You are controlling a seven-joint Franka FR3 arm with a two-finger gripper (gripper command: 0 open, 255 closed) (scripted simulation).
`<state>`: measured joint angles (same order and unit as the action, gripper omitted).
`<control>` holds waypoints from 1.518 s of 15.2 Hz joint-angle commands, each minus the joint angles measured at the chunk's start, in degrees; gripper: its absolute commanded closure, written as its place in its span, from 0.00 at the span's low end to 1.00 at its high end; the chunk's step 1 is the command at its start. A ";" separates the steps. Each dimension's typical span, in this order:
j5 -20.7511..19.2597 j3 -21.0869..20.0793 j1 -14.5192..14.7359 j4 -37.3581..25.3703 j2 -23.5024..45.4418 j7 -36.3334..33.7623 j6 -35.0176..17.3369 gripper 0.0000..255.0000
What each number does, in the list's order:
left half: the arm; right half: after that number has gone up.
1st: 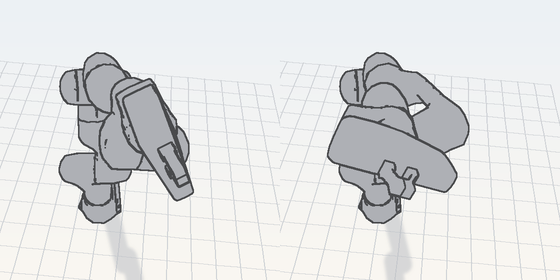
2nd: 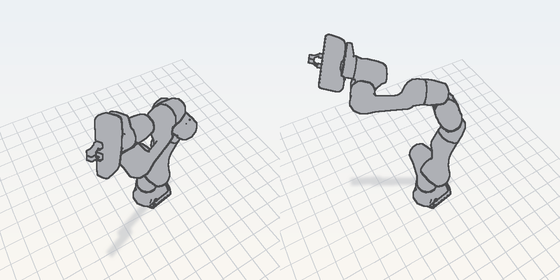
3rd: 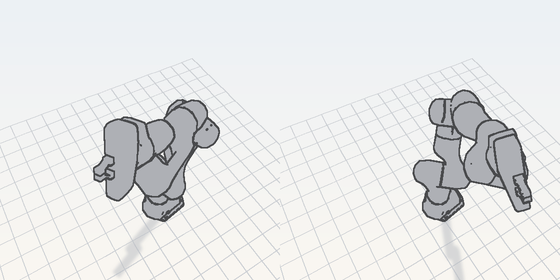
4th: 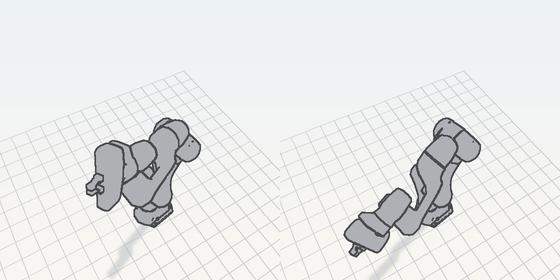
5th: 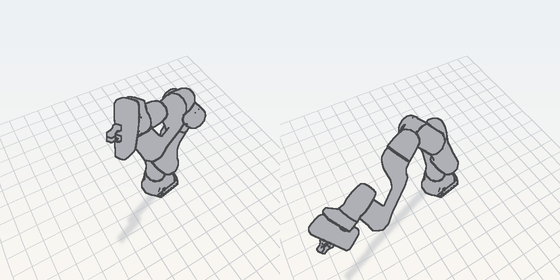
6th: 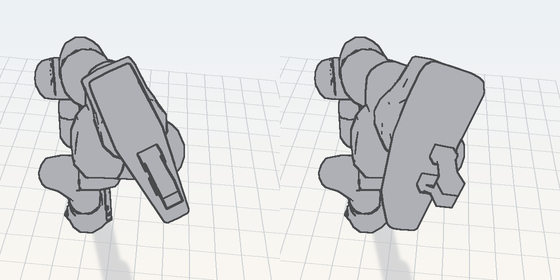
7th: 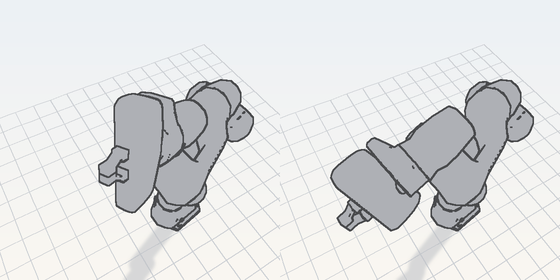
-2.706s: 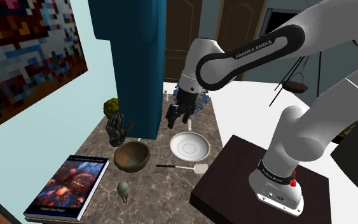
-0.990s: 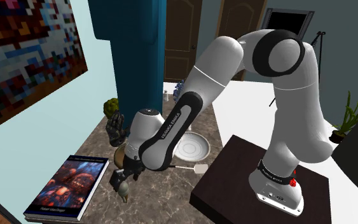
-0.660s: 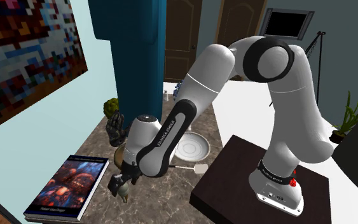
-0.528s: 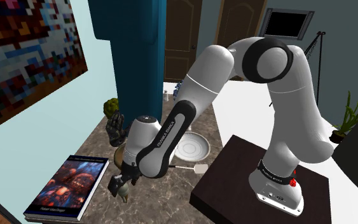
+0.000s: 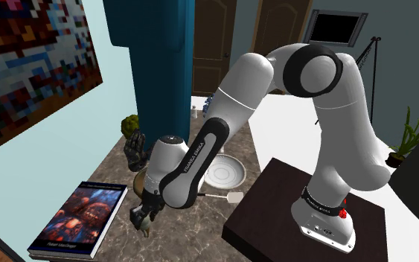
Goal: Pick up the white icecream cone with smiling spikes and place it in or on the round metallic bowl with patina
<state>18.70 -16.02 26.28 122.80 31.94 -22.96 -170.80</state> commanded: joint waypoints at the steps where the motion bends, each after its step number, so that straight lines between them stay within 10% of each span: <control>1: 0.00 -0.01 0.01 0.00 0.01 0.00 0.00 1.00; 23: -0.66 1.00 0.52 1.67 -11.36 -3.15 9.47 1.00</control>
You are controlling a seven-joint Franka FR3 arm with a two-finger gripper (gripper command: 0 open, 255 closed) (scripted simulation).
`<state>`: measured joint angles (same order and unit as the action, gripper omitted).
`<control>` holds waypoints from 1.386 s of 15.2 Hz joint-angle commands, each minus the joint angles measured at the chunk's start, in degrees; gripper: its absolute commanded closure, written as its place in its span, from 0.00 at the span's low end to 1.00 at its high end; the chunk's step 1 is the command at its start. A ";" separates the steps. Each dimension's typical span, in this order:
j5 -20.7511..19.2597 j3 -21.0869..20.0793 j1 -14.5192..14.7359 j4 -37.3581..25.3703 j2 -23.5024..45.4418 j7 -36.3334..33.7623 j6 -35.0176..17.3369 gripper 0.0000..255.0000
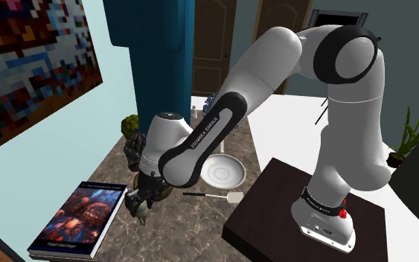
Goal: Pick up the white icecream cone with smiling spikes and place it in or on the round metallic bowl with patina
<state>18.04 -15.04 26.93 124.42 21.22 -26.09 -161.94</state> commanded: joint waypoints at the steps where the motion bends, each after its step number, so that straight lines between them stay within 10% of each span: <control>1: -0.07 0.08 -0.11 0.05 -1.29 -0.23 1.25 1.00; 17: -1.39 0.76 -0.15 -1.48 -10.08 -3.25 11.38 1.00; 21: 0.58 2.12 -3.98 -3.16 -10.51 2.82 14.77 1.00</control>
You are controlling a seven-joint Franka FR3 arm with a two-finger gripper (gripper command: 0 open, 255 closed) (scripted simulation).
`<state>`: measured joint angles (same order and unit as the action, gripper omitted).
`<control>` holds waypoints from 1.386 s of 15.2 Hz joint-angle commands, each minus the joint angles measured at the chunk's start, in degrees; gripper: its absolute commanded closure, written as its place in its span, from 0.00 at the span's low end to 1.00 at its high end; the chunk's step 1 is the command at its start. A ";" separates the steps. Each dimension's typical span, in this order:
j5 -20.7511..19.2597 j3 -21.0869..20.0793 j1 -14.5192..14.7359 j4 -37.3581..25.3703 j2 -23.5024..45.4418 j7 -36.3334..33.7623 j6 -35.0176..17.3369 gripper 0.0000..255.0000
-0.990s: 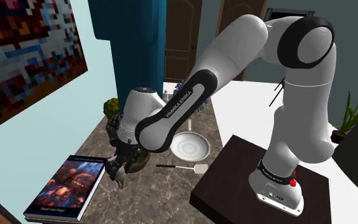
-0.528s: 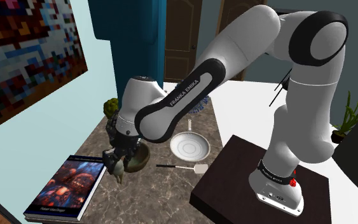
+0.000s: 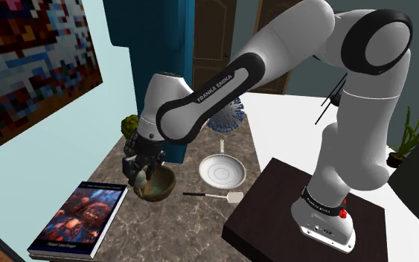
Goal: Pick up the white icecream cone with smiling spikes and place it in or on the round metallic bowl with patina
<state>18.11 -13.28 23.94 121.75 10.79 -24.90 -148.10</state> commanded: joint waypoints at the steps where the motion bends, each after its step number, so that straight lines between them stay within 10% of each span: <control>1: 0.88 0.76 -1.89 -1.08 -0.07 3.02 1.83 1.00; 12: 2.51 5.48 -10.78 -11.76 3.41 15.42 12.71 1.00; 21: 3.93 5.01 -10.79 -9.51 7.02 17.74 7.08 1.00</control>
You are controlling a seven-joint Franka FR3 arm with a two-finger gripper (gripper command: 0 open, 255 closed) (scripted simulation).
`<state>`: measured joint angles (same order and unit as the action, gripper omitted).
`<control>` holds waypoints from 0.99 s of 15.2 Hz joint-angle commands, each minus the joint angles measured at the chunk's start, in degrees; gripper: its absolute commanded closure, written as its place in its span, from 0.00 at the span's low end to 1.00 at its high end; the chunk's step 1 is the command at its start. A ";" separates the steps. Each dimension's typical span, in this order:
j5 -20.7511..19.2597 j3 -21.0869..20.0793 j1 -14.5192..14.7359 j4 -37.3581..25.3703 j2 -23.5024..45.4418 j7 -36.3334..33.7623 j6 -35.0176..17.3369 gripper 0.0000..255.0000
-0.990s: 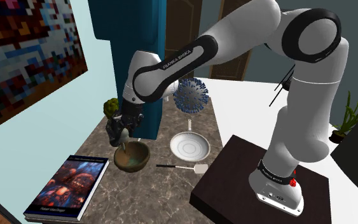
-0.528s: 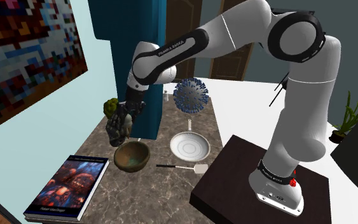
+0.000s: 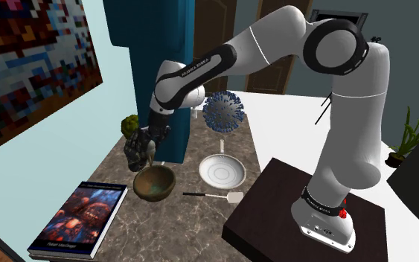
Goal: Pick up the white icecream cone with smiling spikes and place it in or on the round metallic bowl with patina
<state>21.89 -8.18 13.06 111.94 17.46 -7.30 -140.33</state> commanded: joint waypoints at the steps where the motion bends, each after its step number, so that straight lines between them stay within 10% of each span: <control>1: 0.31 -0.15 0.07 0.49 0.79 0.41 -1.31 1.00; 15: 2.24 -1.01 -0.17 1.72 6.39 3.51 -7.88 1.00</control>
<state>24.12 -9.18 12.88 113.69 23.78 -3.81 -148.14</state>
